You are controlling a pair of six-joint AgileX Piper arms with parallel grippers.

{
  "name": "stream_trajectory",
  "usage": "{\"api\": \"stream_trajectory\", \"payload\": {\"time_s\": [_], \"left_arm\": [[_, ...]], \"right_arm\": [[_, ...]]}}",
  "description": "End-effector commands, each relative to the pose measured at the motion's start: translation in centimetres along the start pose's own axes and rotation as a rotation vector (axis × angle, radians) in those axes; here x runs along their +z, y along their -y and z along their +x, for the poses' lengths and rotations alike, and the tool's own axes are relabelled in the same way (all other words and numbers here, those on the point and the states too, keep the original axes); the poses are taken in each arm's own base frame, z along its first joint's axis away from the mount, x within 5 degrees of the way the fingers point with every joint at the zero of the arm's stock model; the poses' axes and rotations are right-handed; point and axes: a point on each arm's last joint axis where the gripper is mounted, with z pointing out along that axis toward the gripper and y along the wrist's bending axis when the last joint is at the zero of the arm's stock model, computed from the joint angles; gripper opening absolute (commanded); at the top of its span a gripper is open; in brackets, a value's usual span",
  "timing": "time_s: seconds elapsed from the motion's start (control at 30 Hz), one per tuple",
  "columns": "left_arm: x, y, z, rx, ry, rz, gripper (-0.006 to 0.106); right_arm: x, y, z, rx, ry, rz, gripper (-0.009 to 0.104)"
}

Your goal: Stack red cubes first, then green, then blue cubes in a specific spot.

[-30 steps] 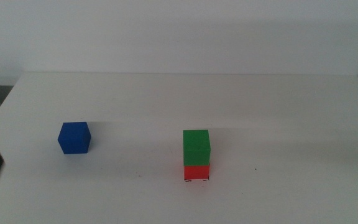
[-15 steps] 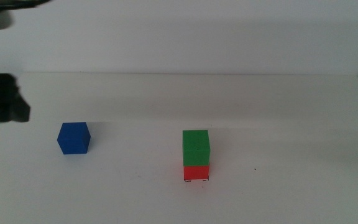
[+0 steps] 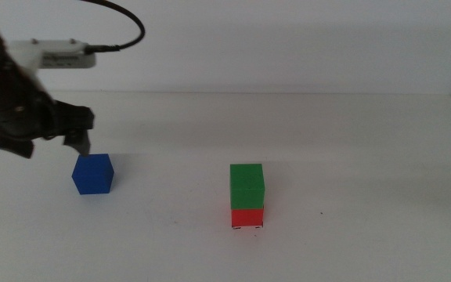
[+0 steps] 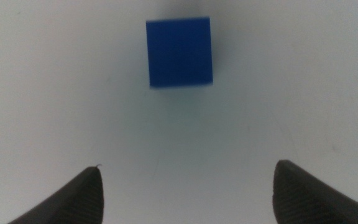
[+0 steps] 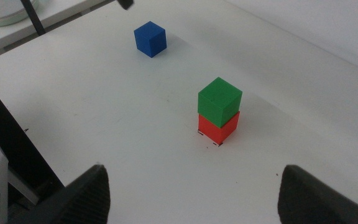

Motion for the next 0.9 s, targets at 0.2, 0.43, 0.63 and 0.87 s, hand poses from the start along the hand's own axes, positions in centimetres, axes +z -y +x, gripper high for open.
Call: {"api": "stream_trajectory", "payload": {"time_s": [0.2,0.43,0.63,0.87], "left_arm": [[6.0,0.3,-3.8,-0.068,-0.028,-0.006,0.091],[9.0,0.3,-4.7,-0.092,0.000,-0.004,0.091],[10.8,0.2,-4.9,-0.096,-0.009,-0.006,0.091],[12.3,-0.5,-4.9,-0.118,-0.028,-0.014,0.091]], "right_arm": [[0.0,0.0,0.1,-0.008,0.008,0.002,0.089],[0.0,0.0,0.1,-0.008,0.008,0.002,0.089],[0.0,0.0,0.1,-0.008,0.008,0.002,0.089],[0.0,0.0,0.1,-0.008,0.008,0.002,0.089]]}}
